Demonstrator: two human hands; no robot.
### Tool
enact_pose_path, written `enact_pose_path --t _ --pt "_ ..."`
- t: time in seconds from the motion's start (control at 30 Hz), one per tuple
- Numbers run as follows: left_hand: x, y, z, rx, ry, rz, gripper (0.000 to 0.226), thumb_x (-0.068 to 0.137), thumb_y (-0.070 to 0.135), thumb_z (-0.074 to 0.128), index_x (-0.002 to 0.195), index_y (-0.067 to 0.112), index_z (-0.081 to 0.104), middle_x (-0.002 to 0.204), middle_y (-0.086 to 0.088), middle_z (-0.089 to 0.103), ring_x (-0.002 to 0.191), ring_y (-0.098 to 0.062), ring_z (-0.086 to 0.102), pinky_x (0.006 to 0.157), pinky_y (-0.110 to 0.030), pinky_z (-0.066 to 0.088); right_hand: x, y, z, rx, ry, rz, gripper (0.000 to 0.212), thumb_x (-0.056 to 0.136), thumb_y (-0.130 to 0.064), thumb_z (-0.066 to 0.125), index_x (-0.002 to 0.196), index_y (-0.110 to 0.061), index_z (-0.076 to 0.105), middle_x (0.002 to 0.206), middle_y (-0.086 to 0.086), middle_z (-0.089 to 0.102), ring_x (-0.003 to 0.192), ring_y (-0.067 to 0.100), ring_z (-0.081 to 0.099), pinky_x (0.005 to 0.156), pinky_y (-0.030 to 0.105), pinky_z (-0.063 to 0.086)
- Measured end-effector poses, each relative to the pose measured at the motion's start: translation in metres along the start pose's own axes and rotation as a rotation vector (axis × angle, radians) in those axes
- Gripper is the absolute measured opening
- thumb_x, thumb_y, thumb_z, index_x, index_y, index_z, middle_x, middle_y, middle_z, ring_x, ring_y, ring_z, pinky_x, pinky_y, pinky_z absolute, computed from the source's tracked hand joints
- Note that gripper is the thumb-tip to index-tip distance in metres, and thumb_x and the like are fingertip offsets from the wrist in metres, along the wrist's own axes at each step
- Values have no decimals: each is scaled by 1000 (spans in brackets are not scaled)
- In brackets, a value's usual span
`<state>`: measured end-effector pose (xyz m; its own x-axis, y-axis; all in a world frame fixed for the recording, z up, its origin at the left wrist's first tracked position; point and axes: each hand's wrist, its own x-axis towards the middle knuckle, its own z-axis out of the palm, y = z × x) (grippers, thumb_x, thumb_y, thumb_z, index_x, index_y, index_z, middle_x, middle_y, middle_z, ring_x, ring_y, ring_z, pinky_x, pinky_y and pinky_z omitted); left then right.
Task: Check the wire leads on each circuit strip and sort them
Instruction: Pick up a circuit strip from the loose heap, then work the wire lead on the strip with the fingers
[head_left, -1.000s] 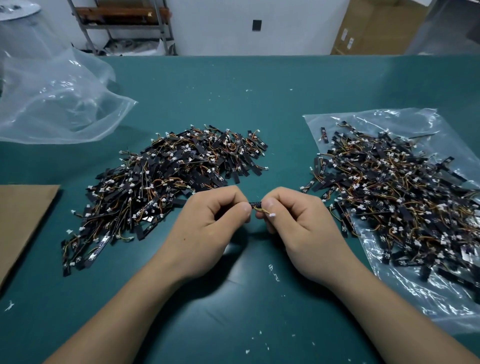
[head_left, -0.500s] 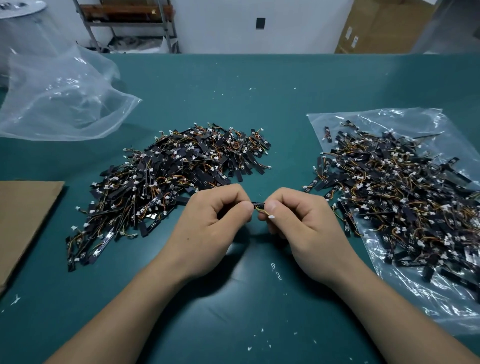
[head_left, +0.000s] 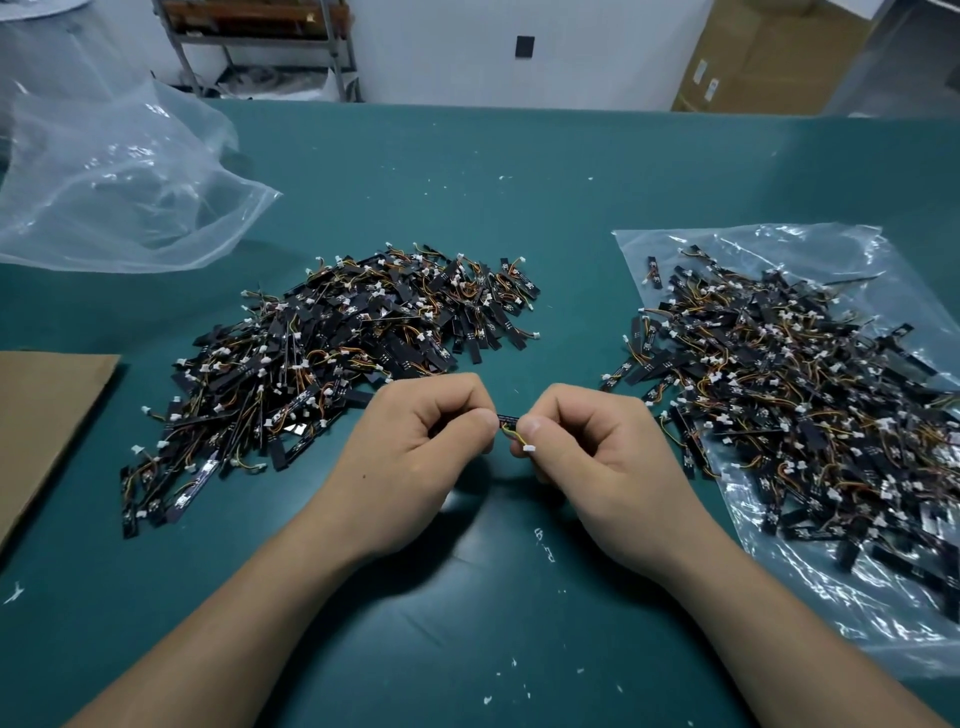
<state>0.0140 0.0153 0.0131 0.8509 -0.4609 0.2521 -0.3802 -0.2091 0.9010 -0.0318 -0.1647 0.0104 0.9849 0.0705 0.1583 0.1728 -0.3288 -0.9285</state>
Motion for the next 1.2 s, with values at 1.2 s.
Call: enact_pose_path --t 1.2 --pt "-1 -1 -1 -120 -15 0 25 89 34 51 73 19 63 62 5 51 60 -8 44 58 -25 38 -1 0 -1 -63 -168 -90 37 94 -33 44 57 -28 46 53 -2 43 53 5 38 54 26 32"
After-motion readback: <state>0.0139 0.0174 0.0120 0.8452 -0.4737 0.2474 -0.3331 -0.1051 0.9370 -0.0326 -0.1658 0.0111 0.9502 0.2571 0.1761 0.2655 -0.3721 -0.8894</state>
